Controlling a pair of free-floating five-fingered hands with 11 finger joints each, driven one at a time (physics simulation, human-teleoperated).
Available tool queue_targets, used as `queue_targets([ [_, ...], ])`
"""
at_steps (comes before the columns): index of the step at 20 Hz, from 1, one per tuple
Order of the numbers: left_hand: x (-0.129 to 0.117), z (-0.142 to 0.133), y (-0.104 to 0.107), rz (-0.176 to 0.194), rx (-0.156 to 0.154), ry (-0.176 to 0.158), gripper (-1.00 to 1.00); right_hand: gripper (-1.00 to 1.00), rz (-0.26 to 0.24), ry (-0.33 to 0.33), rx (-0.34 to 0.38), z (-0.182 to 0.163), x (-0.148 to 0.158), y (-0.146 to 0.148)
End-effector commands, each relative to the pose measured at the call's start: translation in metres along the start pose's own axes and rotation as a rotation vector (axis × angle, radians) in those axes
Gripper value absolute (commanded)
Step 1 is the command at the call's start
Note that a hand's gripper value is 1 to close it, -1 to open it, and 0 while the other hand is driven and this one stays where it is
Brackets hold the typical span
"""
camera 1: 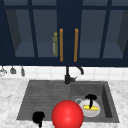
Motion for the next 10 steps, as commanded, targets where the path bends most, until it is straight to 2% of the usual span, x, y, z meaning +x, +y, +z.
queue_targets([
  [1,0.0,0.0,0.0,0.0,0.0,0.0,0.0,-1.0,0.02,0.018,-0.031,0.01,0.007,-0.011],
  [3,0.0,0.0,0.0,0.0,0.0,0.0,0.0,-1.0,0.018,0.017,-0.044,0.013,0.008,-0.011],
  [5,0.0,0.0,0.0,0.0,0.0,0.0,0.0,-1.0,0.048,0.012,-0.115,0.022,0.012,-0.007],
  [7,0.0,0.0,0.0,0.0,0.0,0.0,0.0,-1.0,0.1,0.012,-0.193,0.027,0.021,-0.006],
  [10,0.0,0.0,0.0,0.0,0.0,0.0,0.0,-1.0,0.119,0.014,-0.273,0.038,0.026,-0.005],
])
